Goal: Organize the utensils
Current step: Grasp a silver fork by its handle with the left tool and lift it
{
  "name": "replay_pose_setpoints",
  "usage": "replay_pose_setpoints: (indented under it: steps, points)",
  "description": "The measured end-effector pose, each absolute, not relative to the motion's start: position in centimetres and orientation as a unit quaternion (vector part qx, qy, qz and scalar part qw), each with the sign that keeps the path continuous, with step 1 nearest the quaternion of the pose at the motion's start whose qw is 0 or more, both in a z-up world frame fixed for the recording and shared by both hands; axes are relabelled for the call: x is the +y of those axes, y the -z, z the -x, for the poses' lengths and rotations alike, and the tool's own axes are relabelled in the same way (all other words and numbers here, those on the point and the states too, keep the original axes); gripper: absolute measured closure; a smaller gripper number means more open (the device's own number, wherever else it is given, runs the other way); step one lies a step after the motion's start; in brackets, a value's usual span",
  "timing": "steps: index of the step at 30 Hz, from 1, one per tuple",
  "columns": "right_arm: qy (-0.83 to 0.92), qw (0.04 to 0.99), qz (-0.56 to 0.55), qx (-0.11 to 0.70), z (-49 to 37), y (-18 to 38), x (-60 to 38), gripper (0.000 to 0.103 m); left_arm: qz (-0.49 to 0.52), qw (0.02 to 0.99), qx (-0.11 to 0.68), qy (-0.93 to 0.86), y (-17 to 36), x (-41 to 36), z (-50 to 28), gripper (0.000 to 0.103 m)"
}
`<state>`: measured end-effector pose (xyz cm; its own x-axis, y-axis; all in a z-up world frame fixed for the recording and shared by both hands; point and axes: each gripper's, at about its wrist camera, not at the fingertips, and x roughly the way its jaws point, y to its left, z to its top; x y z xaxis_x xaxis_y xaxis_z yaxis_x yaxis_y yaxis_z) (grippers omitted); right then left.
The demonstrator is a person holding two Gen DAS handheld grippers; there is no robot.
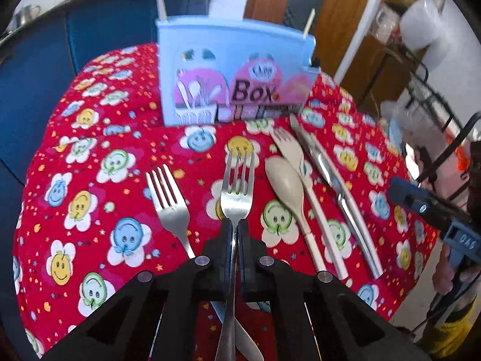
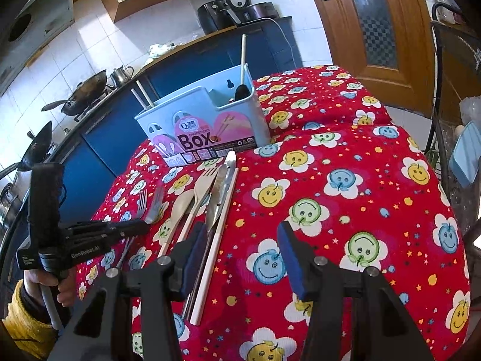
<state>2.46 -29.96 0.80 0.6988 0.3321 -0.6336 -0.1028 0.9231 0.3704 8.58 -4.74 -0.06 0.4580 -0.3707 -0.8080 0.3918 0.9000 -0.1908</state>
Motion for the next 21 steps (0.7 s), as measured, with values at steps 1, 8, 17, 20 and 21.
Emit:
replay_pose_setpoints:
  steps: [1, 8, 17, 20, 21]
  points:
    - [-0.12, 0.908, -0.152, 0.371, -2.5, -0.8, -29.8, 0.051, -0.002, 0.858, 0.462, 0.223, -0.2, -4.4, -8.4, 0.099]
    - [-0.127, 0.903, -0.136, 0.387, -3.1, -1.0, -28.5, 0.051, 0.035, 0.883, 0.413, 0.22, -1.8, -2.6, -7.8, 0.099]
    - [-0.141, 0.886, -0.114, 0.427, -4.9, -0.9, -27.0, 0.051, 0.062, 0.902, 0.364, 0.222, -3.3, -1.1, -7.3, 0.099]
    - [-0.145, 0.877, -0.103, 0.446, -5.8, -0.6, -26.3, 0.051, 0.064, 0.905, 0.355, 0.224, -3.4, -1.0, -7.3, 0.099]
    - [-0.144, 0.876, -0.099, 0.45, -6.1, -0.5, -26.1, 0.051, 0.064, 0.905, 0.354, 0.225, -3.4, -1.0, -7.4, 0.099]
